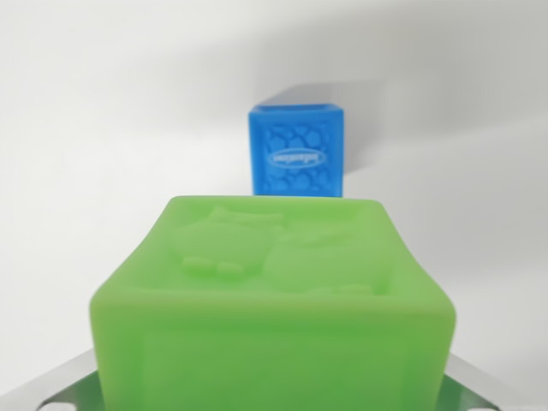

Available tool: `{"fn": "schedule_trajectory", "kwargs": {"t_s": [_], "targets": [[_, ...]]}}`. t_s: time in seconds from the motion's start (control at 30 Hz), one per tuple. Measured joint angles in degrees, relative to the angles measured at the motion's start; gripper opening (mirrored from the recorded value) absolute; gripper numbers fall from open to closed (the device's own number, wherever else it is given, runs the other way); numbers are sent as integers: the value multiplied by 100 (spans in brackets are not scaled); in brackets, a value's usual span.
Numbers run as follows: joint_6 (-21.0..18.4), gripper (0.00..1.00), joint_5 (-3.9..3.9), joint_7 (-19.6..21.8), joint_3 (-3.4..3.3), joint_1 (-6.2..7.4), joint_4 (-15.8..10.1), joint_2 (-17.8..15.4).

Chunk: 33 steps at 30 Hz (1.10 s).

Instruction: Stack cube

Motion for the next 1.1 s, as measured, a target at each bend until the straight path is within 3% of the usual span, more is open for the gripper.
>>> {"fn": "schedule_trajectory", "kwargs": {"t_s": [0.37,1.1], "targets": [[-147,0,1,-272,-2,-121,195,50],[593,0,1,-277,0,-122,70,712]]}}
